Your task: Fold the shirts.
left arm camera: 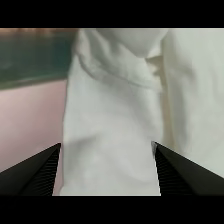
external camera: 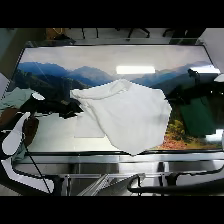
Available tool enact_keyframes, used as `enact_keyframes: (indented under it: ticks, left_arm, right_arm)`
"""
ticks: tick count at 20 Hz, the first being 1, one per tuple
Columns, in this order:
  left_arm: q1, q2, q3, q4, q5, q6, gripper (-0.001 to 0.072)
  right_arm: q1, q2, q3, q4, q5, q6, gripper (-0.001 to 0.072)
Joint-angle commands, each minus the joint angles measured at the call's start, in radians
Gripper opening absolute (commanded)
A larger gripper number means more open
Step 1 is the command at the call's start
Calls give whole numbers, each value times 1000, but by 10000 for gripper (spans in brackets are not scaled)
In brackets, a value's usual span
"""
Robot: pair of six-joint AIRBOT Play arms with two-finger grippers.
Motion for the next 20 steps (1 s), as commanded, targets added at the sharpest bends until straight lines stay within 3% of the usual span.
enact_keyframes:
  ticks: [1, 2, 3, 4, 5, 11, 14, 15, 18, 20]
  left_arm:
    - [-62, -2, -42, 18, 156, 18, 650]
    - [-79, -2, -42, 17, 174, 18, 641]
    - [-89, -2, -42, 18, 184, 18, 438]
    - [-97, -2, -42, 18, 193, 21, 96]
    - [-97, -2, -42, 18, 194, 26, 16]
    - [-12, 6, -42, 18, 97, 24, 14]
    - [50, 48, -42, 18, 39, 22, 13]
    - [65, 71, -42, 19, 16, 21, 13]
    - [100, 129, -47, 21, -75, 5, 13]
    - [116, 188, -105, 24, -105, -7, 13]
  right_arm:
    - [-61, 167, -248, -210, -47, 100, 528]
    - [-67, 206, -313, -232, -61, 103, 528]
    - [-66, 237, -368, -240, -76, 106, 528]
    - [-65, 264, -428, -239, -98, 107, 528]
    - [-65, 282, -478, -239, -123, 107, 528]
    - [-58, 274, -702, -176, -176, 98, 528]
    - [-16, 241, -763, -86, -276, -12, 513]
    - [0, 222, -764, -44, -314, -56, 425]
    - [14, 145, -755, 230, -395, -235, 45]
    - [14, 84, -673, 367, -403, -325, 15]
